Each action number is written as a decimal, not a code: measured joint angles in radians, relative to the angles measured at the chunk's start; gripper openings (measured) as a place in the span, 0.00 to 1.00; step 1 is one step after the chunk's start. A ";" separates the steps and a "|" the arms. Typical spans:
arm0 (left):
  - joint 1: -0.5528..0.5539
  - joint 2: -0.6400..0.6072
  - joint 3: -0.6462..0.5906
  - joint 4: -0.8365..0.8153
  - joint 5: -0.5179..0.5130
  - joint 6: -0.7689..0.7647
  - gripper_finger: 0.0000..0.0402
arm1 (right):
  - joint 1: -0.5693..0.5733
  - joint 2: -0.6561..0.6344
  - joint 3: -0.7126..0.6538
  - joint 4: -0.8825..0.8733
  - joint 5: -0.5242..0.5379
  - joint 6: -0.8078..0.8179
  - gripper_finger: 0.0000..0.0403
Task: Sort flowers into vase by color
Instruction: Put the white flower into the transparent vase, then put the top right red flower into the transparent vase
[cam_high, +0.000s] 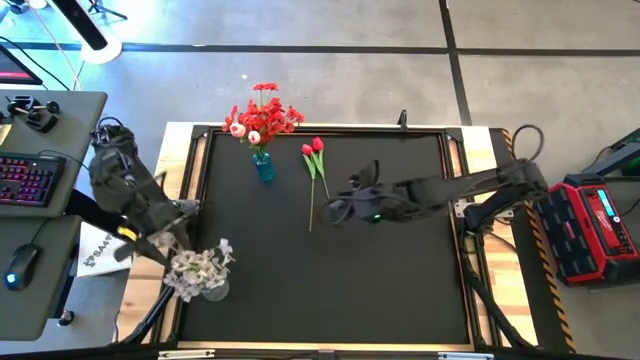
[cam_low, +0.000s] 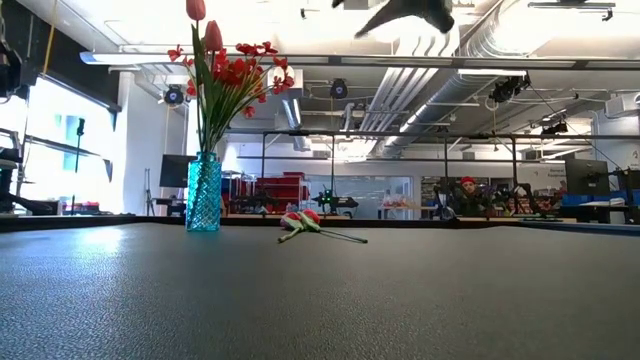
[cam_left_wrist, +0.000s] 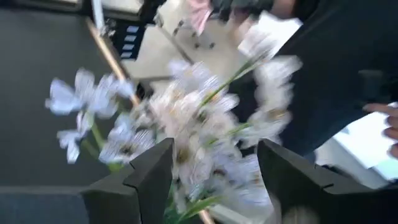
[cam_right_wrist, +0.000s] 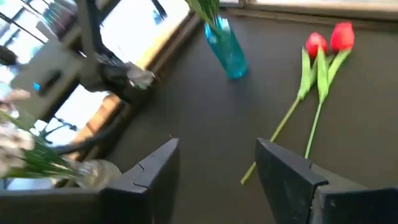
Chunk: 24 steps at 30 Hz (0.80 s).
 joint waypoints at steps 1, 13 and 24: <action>0.000 -0.004 0.017 -0.002 0.002 0.000 0.54 | -0.005 0.022 0.000 0.000 -0.013 0.007 0.48; 0.000 -0.068 0.167 -0.172 -0.224 -0.078 0.54 | -0.165 0.301 0.000 0.070 -0.119 -0.103 0.48; 0.000 -0.073 0.182 -0.229 -0.573 -0.077 0.52 | -0.408 0.414 0.000 0.108 -0.272 -0.228 0.38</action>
